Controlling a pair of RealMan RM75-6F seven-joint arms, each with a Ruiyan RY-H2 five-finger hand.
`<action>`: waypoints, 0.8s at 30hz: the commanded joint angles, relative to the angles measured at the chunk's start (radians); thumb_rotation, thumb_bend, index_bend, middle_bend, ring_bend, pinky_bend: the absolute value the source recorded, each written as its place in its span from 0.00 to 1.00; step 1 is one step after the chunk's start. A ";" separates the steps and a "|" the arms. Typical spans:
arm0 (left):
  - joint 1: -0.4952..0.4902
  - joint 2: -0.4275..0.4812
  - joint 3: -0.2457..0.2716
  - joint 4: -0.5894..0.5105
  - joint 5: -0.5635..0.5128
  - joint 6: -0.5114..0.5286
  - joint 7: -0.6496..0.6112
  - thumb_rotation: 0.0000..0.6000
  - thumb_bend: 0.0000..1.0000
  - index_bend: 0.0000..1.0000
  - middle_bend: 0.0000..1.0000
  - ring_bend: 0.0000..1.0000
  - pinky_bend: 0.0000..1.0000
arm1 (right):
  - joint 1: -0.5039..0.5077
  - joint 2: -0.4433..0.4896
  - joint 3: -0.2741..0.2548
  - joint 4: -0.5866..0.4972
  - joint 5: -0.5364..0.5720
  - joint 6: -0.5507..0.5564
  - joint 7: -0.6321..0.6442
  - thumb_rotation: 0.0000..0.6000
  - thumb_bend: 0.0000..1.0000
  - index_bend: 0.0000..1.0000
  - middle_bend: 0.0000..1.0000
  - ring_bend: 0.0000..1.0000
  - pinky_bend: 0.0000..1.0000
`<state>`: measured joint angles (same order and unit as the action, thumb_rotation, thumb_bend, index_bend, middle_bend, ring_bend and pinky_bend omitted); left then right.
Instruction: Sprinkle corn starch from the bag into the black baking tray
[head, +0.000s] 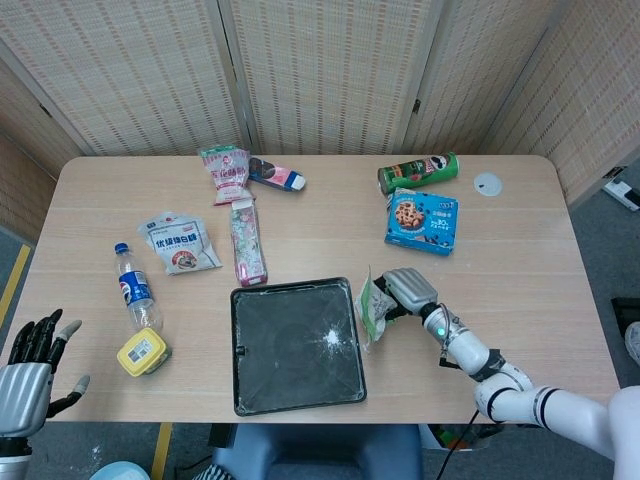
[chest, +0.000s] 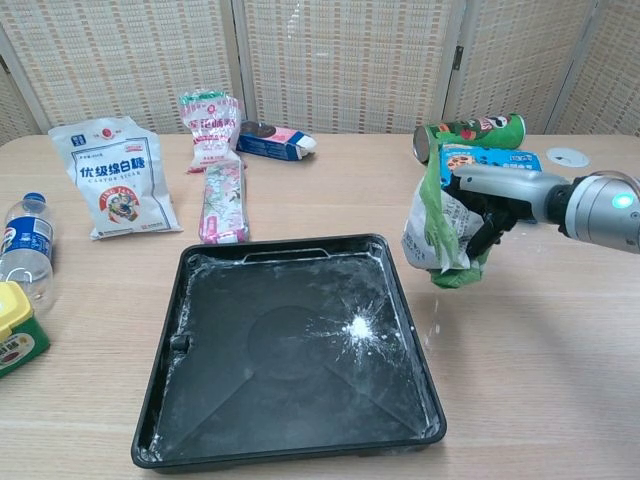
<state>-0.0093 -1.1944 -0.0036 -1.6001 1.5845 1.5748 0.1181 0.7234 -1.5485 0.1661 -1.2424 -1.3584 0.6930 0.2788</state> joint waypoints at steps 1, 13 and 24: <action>-0.001 0.000 0.002 -0.001 0.003 -0.001 0.001 1.00 0.32 0.17 0.00 0.02 0.00 | -0.007 -0.040 -0.037 0.061 -0.046 0.012 0.070 1.00 0.51 0.65 0.67 0.71 0.70; 0.001 0.002 0.004 0.001 0.003 0.004 -0.002 1.00 0.32 0.17 0.00 0.02 0.00 | 0.000 -0.096 -0.099 0.152 -0.132 0.062 0.185 1.00 0.51 0.48 0.53 0.56 0.57; 0.002 0.005 0.004 -0.003 0.009 0.010 -0.002 1.00 0.32 0.17 0.00 0.02 0.00 | -0.015 -0.075 -0.118 0.139 -0.145 0.117 0.192 1.00 0.51 0.30 0.37 0.42 0.46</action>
<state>-0.0074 -1.1896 0.0005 -1.6027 1.5933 1.5847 0.1162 0.7116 -1.6296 0.0505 -1.0969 -1.5017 0.8038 0.4728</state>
